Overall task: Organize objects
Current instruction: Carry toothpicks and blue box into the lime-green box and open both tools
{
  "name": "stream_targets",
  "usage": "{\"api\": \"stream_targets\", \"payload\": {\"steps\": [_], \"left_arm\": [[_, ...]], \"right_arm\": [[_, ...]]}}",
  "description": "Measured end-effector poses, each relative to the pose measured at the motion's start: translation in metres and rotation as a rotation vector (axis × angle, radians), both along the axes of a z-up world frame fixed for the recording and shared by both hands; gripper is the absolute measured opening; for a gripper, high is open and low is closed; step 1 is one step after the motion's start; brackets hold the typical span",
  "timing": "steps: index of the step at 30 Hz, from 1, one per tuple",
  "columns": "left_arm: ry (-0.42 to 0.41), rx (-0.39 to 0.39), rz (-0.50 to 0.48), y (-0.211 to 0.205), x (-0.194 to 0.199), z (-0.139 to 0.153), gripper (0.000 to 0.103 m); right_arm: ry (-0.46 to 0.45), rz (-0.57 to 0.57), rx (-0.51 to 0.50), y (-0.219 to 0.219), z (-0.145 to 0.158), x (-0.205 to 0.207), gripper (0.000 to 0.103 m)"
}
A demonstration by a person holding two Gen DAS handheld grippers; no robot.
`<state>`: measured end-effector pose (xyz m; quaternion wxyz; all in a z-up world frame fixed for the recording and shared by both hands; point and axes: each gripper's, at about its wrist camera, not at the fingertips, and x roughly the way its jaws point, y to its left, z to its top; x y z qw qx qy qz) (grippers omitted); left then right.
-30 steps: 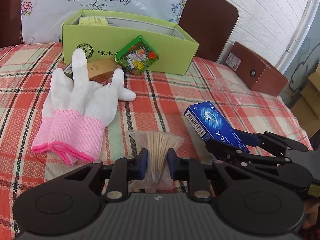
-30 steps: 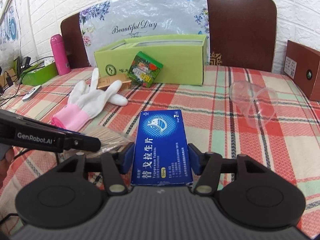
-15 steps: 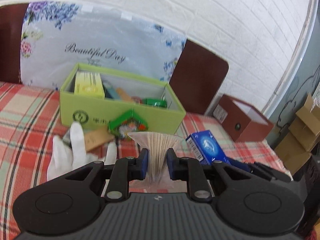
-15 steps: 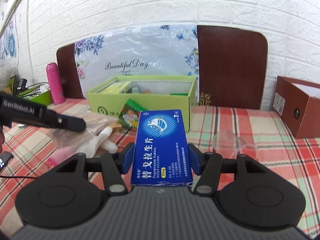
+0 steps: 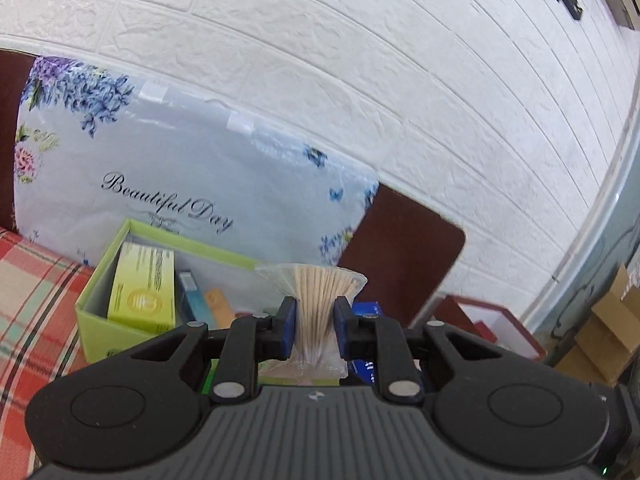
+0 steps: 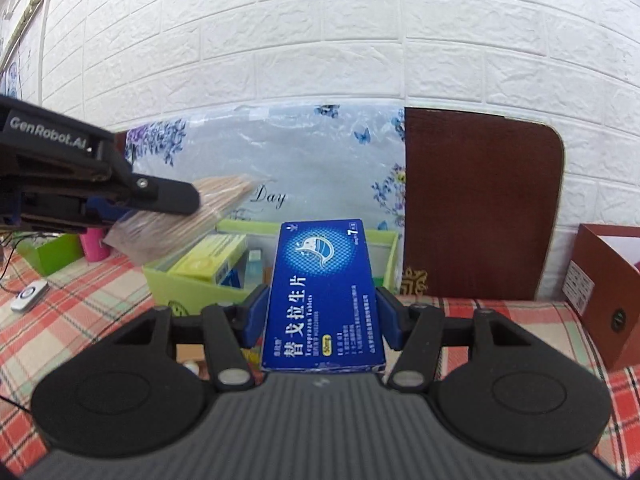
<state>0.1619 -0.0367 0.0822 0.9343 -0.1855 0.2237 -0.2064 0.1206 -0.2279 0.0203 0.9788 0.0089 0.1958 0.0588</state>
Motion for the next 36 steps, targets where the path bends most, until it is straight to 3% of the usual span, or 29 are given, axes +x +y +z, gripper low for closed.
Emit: {"api": "stream_targets", "payload": {"steps": [5,10,11,13,14,15,18,21,28,32,36], "left_arm": [[0.007,-0.038,0.031,-0.002,0.044,-0.005,0.020],[-0.004,-0.021,0.035,-0.004,0.083,-0.027,0.020],[-0.005,-0.004,0.041,-0.005,0.091,-0.033,0.024],[0.010,0.042,0.035,-0.005,0.102,-0.047,0.047],[0.026,0.065,0.042,-0.003,0.104,-0.053,0.062],[0.032,0.071,0.057,0.002,0.101,-0.059,0.063],[0.028,0.045,0.057,0.017,0.088,-0.065,0.066],[0.027,0.043,0.072,0.026,0.070,-0.058,0.069],[0.048,0.022,0.083,0.040,0.004,-0.040,0.076],[0.071,0.057,0.070,0.043,-0.036,-0.050,0.077],[0.101,0.110,0.069,0.048,-0.069,-0.068,0.077]], "right_arm": [[-0.014,-0.012,-0.032,0.005,0.001,0.045,0.055],[0.006,-0.001,-0.071,0.010,-0.015,0.089,0.056],[0.015,0.000,-0.081,0.012,-0.020,0.097,0.056],[0.049,0.008,-0.105,0.015,-0.035,0.113,0.059],[0.069,0.008,-0.123,0.017,-0.041,0.118,0.066],[0.080,0.004,-0.146,0.019,-0.047,0.119,0.070],[0.028,-0.026,-0.196,0.021,-0.056,0.106,0.089],[-0.012,-0.065,-0.199,0.018,-0.057,0.088,0.099],[-0.041,-0.110,-0.036,-0.003,-0.031,0.021,0.103],[-0.025,-0.106,0.061,-0.011,-0.029,-0.025,0.103],[0.029,-0.099,0.078,-0.006,-0.044,-0.062,0.103]]}}
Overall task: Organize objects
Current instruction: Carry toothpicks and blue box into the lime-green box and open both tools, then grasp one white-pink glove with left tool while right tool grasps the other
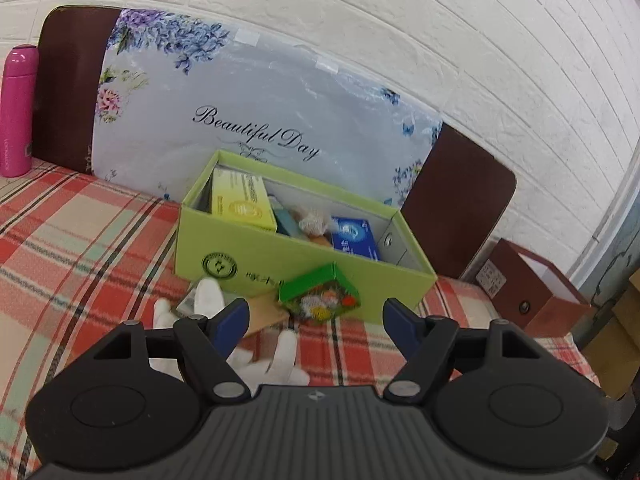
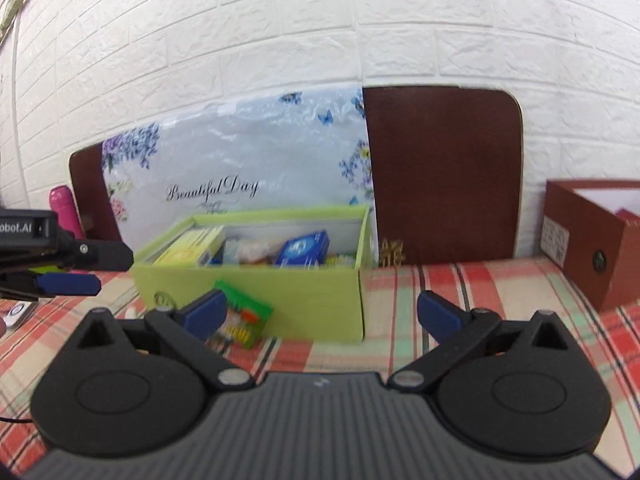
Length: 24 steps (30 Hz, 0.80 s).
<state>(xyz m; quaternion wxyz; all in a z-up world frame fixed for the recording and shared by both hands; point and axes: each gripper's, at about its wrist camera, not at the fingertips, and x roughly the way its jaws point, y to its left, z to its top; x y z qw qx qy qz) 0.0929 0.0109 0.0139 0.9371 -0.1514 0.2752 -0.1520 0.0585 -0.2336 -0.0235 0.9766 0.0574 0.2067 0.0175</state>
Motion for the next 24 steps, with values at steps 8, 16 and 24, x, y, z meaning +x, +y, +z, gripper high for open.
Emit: {"api": "stream_targets", "payload": {"steps": [8,16,24], "left_arm": [[0.113,0.026,0.043,0.021,-0.032,-0.036,0.077],[0.137,0.102,0.120,0.034,-0.024,-0.047,0.077],[0.153,0.173,0.078,0.024,0.008,-0.061,0.048]], "right_arm": [[0.148,0.029,0.011,0.017,-0.042,-0.038,0.103],[0.186,0.030,0.023,0.019,-0.055,-0.064,0.103],[0.174,0.028,0.023,0.018,-0.050,-0.065,0.103]]}}
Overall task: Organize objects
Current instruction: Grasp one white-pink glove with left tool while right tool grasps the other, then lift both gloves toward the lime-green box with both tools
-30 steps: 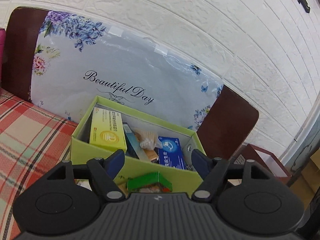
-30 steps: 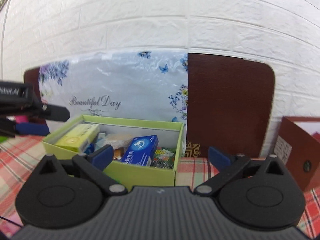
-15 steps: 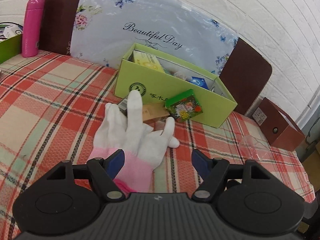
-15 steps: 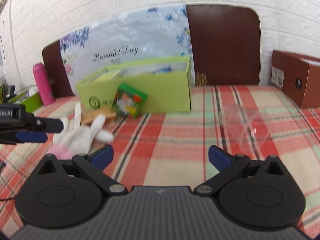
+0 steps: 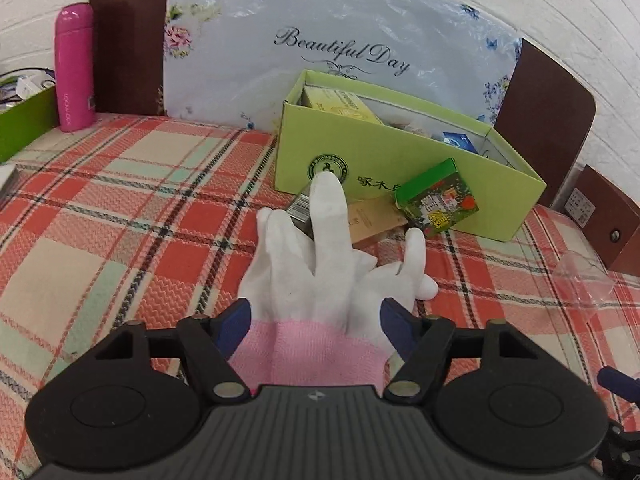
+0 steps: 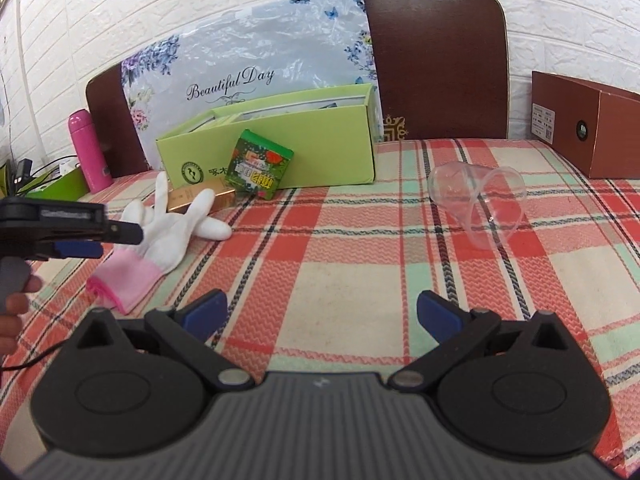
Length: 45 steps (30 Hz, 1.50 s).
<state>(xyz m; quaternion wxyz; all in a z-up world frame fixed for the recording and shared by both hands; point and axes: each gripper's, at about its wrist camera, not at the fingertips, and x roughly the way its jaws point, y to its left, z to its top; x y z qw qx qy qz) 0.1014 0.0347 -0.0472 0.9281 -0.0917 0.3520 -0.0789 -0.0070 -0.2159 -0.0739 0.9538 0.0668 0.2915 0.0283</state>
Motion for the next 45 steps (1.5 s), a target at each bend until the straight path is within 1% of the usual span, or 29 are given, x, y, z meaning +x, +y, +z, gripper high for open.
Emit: {"api": "stream_targets", "payload": {"steps": [1,2,4,6,8,10,13,16,18,19,20,21,22,23,24,25,26,27,30,33,34,36,38,40,41,42,43,44,45], "left_arm": [[0.022,-0.036,-0.031,0.001,0.001,0.000,0.039],[0.037,-0.071,-0.066,0.000,-0.001,0.000,0.035],[0.055,-0.129,-0.148,-0.005,-0.008,0.000,0.033],[0.056,-0.167,-0.230,-0.013,-0.018,0.000,0.027],[0.051,-0.213,-0.268,-0.015,-0.027,0.003,0.027],[0.033,-0.246,-0.268,-0.011,-0.035,0.008,0.027],[-0.001,-0.270,-0.229,0.001,-0.036,0.017,0.027],[0.004,-0.314,-0.196,0.013,-0.029,0.021,0.027],[0.010,-0.343,-0.188,0.018,-0.027,0.021,0.027],[0.011,-0.346,-0.182,0.019,-0.027,0.022,0.027],[0.007,-0.344,-0.172,0.022,-0.028,0.022,0.027],[-0.003,-0.338,-0.152,0.025,-0.030,0.022,0.030],[-0.015,-0.331,-0.127,0.029,-0.031,0.022,0.033],[-0.027,-0.318,-0.089,0.034,-0.032,0.021,0.048],[-0.038,-0.301,-0.043,0.039,-0.033,0.019,0.067],[-0.049,-0.277,0.012,0.044,-0.032,0.017,0.074],[-0.056,-0.243,0.061,0.047,-0.029,0.015,0.076],[-0.055,-0.211,0.089,0.048,-0.025,0.012,0.076],[-0.017,-0.149,0.093,0.047,-0.003,0.001,0.076],[0.054,-0.121,0.050,0.041,0.015,-0.010,0.076],[0.057,-0.114,0.036,0.037,0.016,-0.013,0.076],[0.031,-0.092,-0.002,0.028,0.016,-0.012,0.076],[0.038,-0.087,-0.044,0.018,0.015,-0.011,0.075],[0.042,-0.042,-0.076,0.004,0.013,-0.013,0.070],[0.029,0.012,-0.094,-0.004,0.011,-0.014,0.059],[0.015,0.073,-0.116,-0.012,0.009,-0.014,0.044],[0.003,0.103,-0.148,-0.017,0.007,-0.014,0.036],[0.008,0.084,-0.174,-0.019,0.006,-0.013,0.016],[0.024,0.055,-0.187,-0.019,0.006,-0.011,0.013]], "right_arm": [[-0.002,0.008,-0.001,0.002,0.001,0.000,0.103],[-0.004,0.020,-0.002,0.004,0.001,0.001,0.103],[-0.003,0.051,-0.008,0.010,0.002,0.004,0.102],[0.007,0.087,-0.018,0.019,0.000,0.009,0.100],[0.022,0.132,-0.030,0.029,-0.002,0.013,0.098],[0.029,0.179,-0.043,0.041,-0.004,0.017,0.097],[0.026,0.248,-0.047,0.059,-0.003,0.024,0.097],[0.005,0.306,-0.061,0.080,-0.002,0.041,0.094],[-0.006,0.336,-0.085,0.097,-0.003,0.056,0.083],[-0.009,0.345,-0.092,0.102,-0.004,0.062,0.079],[-0.018,0.354,-0.096,0.107,-0.005,0.069,0.065],[-0.021,0.357,-0.105,0.109,-0.006,0.074,0.039],[-0.011,0.352,-0.112,0.109,-0.006,0.078,0.026],[-0.005,0.339,-0.101,0.106,-0.006,0.079,0.011],[-0.012,0.315,-0.074,0.098,-0.006,0.078,0.010],[-0.019,0.291,-0.056,0.090,-0.005,0.076,0.009],[-0.023,0.264,-0.047,0.081,-0.005,0.074,0.008],[-0.029,0.234,-0.043,0.073,-0.004,0.071,0.008],[-0.019,0.160,-0.015,0.044,-0.003,0.064,0.008],[-0.009,0.129,-0.004,0.025,-0.001,0.053,0.008],[-0.009,0.123,-0.005,0.021,-0.001,0.049,0.008],[-0.007,0.117,0.001,0.016,0.000,0.043,0.008],[-0.003,0.117,0.015,0.016,-0.001,0.040,0.008],[-0.004,0.121,0.032,0.017,0.000,0.038,0.008],[-0.006,0.125,0.040,0.018,0.001,0.037,0.008],[-0.011,0.132,0.049,0.019,0.003,0.037,0.008],[-0.017,0.141,0.059,0.020,0.005,0.035,0.008],[-0.025,0.150,0.065,0.021,0.007,0.035,0.008],[-0.034,0.157,0.068,0.022,0.010,0.034,0.008]]}}
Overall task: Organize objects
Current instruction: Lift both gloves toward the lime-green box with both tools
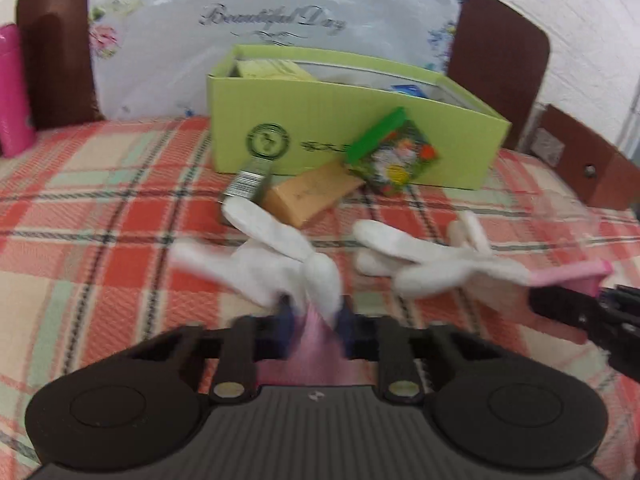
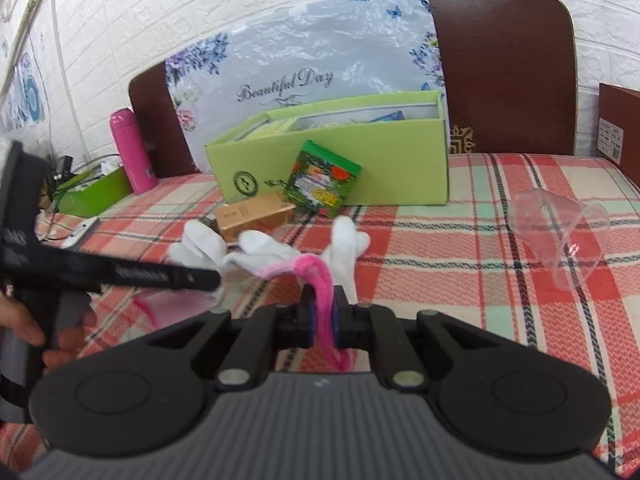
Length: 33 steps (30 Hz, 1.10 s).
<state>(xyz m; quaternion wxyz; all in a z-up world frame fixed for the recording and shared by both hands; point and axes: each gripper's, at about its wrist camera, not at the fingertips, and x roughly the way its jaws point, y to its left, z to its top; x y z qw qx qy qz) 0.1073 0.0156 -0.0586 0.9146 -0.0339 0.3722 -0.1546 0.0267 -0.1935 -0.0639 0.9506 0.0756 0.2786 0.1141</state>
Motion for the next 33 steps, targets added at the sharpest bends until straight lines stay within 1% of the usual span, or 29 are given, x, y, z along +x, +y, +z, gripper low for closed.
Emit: {"api": "stream_targets", "payload": {"steps": [3,6,8,12,16,25,29,33], "left_arm": [[0.007,-0.036,-0.017,-0.002,-0.005,0.007,0.012],[0.005,-0.125,-0.032,0.001,-0.012,0.022,0.012],[-0.018,-0.161,-0.047,0.000,-0.016,0.037,0.012],[-0.081,-0.199,-0.081,-0.004,-0.021,0.067,0.012],[-0.128,-0.236,-0.105,-0.008,-0.018,0.090,0.012],[-0.199,-0.306,-0.137,-0.019,0.012,0.132,0.012],[-0.230,-0.312,-0.140,-0.028,0.036,0.146,0.012],[-0.250,-0.330,-0.137,-0.036,0.066,0.156,0.012]], "right_arm": [[-0.030,0.011,0.005,0.001,0.010,-0.002,0.008],[-0.067,0.016,0.006,-0.001,0.022,-0.005,0.008],[-0.090,0.017,0.007,-0.004,0.030,-0.006,0.008],[-0.141,0.016,0.015,-0.010,0.047,-0.006,0.008],[-0.202,0.012,0.007,-0.015,0.065,-0.003,0.008],[-0.364,-0.041,-0.042,-0.032,0.113,0.014,0.008],[-0.435,-0.079,-0.078,-0.038,0.132,0.034,0.008],[-0.507,-0.119,-0.139,-0.037,0.144,0.065,0.008]]}}
